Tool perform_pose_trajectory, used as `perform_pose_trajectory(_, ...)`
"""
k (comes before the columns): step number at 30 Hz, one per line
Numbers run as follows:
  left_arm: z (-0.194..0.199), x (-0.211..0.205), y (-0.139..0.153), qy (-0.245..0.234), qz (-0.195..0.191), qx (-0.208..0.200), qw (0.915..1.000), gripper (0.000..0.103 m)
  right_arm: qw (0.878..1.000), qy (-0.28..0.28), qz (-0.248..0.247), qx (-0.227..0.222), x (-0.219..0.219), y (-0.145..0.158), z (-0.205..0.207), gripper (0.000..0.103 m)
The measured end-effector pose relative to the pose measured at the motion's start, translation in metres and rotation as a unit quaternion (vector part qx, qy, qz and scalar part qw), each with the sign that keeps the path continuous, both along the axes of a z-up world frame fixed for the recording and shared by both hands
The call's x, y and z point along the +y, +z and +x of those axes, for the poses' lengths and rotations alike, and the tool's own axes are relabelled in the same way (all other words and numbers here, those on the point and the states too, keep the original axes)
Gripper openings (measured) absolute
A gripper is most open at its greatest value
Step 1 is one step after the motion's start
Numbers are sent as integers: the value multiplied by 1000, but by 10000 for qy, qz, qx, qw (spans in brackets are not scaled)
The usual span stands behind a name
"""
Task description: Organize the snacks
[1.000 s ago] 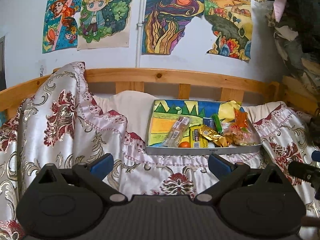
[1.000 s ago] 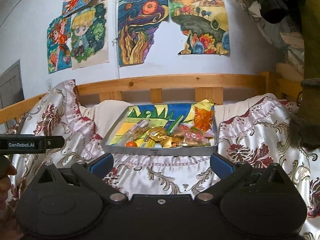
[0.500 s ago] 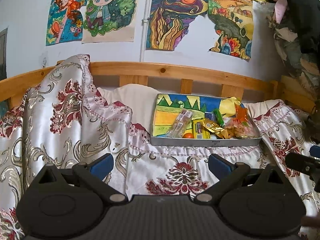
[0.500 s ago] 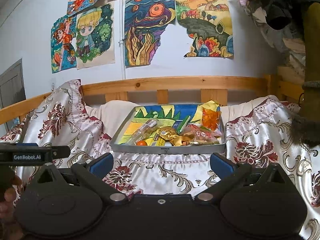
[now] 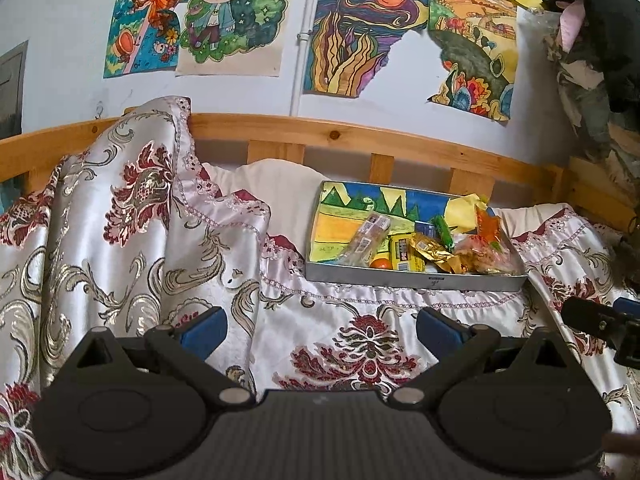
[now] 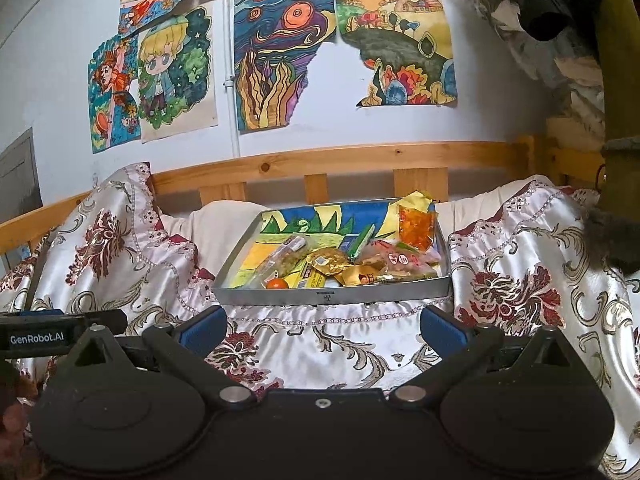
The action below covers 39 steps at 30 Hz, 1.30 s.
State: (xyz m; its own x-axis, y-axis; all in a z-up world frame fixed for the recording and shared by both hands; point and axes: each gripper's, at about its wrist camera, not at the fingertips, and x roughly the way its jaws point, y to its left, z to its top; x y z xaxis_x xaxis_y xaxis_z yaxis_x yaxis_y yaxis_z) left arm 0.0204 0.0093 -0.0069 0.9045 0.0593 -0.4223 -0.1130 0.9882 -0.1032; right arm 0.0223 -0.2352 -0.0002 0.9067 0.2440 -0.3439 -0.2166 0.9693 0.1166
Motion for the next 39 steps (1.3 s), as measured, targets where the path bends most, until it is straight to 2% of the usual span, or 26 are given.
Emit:
perform_pose_trajectory(6, -3, -2, -2, -121, -155, -88, 9998, 102, 10000, -53, 42, -14, 0, -7, -2, 102)
perform_pose_trajectory(17, -5, -13, -4, -236, 119, -38, 9996, 103, 10000, 41, 21, 16, 2, -11, -5, 102)
perform_pose_trajectory(24, -5, -13, -5, -236, 131, 1, 9996, 102, 9999, -125, 88, 52, -4, -11, -2, 102)
perform_pose_trajectory(39, -5, -11, -5, -183, 98, 43, 9998, 102, 9999, -113, -6, 106, -3, -14, 0, 102)
